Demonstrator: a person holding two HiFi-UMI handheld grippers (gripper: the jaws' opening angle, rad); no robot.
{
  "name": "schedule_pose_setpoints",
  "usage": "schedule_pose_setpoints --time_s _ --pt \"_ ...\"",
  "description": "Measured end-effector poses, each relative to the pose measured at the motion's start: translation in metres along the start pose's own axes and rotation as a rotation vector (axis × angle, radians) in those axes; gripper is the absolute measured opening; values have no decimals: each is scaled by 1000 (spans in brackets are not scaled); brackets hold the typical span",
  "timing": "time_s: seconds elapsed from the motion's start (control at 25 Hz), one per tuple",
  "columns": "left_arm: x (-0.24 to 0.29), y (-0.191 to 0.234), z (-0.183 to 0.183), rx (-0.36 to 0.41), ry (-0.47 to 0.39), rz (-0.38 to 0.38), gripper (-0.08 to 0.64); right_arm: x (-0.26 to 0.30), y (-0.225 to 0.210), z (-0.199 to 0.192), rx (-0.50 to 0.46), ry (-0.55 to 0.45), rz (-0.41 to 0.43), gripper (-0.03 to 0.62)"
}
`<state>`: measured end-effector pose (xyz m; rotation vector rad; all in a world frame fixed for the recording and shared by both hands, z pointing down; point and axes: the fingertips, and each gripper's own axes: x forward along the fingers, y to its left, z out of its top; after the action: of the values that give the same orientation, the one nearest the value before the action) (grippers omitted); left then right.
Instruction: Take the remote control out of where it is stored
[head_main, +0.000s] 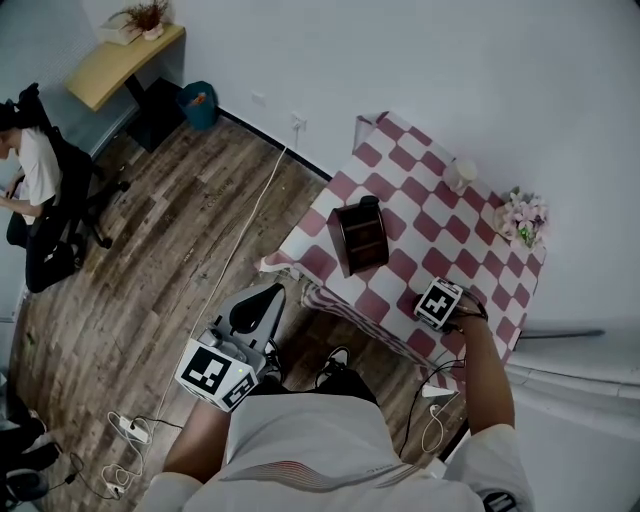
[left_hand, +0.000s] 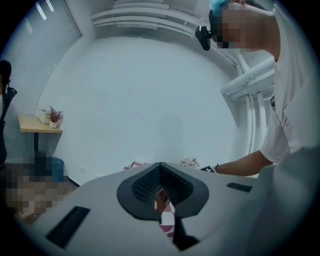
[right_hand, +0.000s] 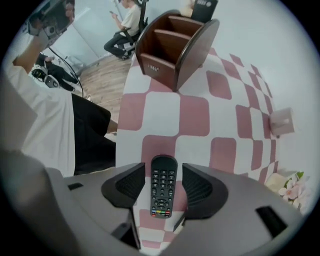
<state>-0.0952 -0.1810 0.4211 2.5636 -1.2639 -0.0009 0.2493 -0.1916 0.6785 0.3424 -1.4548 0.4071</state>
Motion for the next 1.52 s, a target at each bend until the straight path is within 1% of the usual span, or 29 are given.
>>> schedule_pose_setpoints --time_s 0.16,0.4,0.6,0.76,0.8,0.88,1.0,1.12,1.2,1.32,1.52 --pt "0 -3 7 12 -11 -17 8 -47 -6 20 91 -226 -63 216" --pt "6 -12 19 38 -26 -58 8 -115 6 45 201 -608 -145 215" --pt "12 -22 30 69 -30 -90 8 -176 22 61 291 -913 -260 197" --pt "15 -30 36 84 -38 -103 8 -221 32 66 411 -1176 -364 123" --pt "16 -31 37 87 -39 -106 8 -229 33 65 443 -1235 -391 111" --pt "17 -33 39 91 -42 -112 8 -240 35 65 505 -1331 -428 63" --pt "17 -37 40 95 -43 -121 8 -252 41 65 555 -1411 -447 39" --pt "15 -40 38 94 -43 -125 8 -263 47 64 553 -1439 -478 20" --pt "13 -40 36 92 -44 -124 8 -270 50 63 556 -1457 -484 15" --pt "12 -40 36 92 -48 -124 8 -277 52 63 559 -1470 -491 15" --pt "12 -43 38 108 -55 -136 8 -277 53 68 555 -1463 -491 15"
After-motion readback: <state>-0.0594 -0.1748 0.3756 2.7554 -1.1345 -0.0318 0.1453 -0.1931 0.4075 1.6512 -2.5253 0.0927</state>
